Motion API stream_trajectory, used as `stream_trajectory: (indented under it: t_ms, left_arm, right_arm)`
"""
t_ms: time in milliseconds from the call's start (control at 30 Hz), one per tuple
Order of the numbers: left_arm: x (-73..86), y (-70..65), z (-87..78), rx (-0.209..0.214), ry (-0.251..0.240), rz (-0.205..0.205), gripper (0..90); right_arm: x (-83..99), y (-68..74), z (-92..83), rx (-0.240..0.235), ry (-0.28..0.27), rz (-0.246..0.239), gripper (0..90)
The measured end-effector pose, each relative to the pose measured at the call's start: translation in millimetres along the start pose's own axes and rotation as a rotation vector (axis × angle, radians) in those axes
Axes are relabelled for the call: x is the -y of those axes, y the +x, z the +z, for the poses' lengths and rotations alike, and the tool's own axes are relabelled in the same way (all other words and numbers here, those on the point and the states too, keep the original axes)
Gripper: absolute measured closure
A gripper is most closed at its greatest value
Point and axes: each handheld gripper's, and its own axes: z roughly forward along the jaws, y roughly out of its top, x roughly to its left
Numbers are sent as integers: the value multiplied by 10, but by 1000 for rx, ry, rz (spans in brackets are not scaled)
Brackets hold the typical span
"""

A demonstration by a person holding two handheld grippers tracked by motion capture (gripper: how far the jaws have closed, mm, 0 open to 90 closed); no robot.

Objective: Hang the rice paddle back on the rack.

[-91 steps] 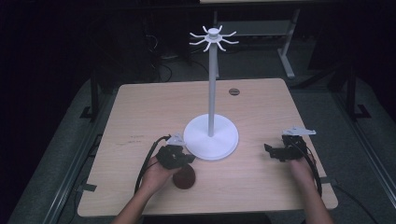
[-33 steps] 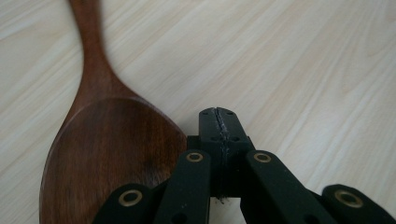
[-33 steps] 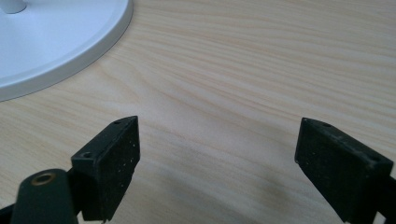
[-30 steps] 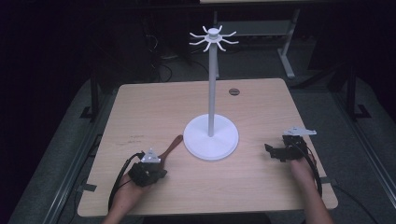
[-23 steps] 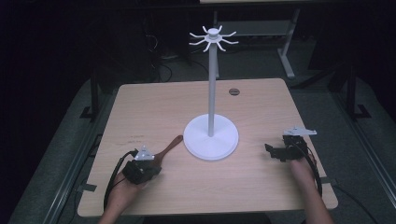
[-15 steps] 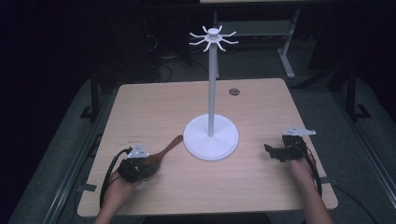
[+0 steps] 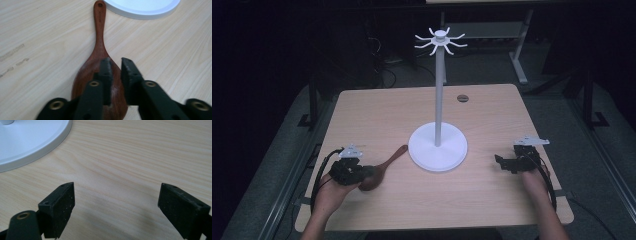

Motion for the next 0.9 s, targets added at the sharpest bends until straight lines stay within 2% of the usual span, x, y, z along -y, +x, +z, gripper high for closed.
stream_trajectory:
  t_ms: [100,133,167,200,233,333,367,567,633,733,900]
  left_arm:
    - [-84,40,5,6,19,8,705]
    - [-113,45,18,7,17,0,694]
    - [-148,68,22,6,31,17,679]
    - [-183,78,30,11,40,12,655]
    - [-258,99,55,17,66,25,647]
    - [-332,112,93,20,94,35,633]
    - [-402,121,137,10,121,49,622]
    - [-543,132,261,5,162,64,610]
    - [-621,125,360,8,204,78,586]
    - [-670,130,427,2,229,98,580]
    - [-753,109,624,6,290,108,563]
  right_arm:
    - [0,0,2,1,0,0,135]
    - [2,-1,3,2,1,0,135]
    - [4,-7,6,3,1,-4,135]
    - [4,-5,9,3,2,-2,135]
    - [3,-3,7,2,4,-2,135]
    - [2,0,5,1,2,1,135]
    - [3,-1,4,2,2,0,135]
    - [6,-3,2,2,5,-1,135]
    - [8,-1,1,1,4,-3,135]
    - [10,-4,-3,2,2,-4,135]
    - [17,-11,-18,4,-1,2,135]
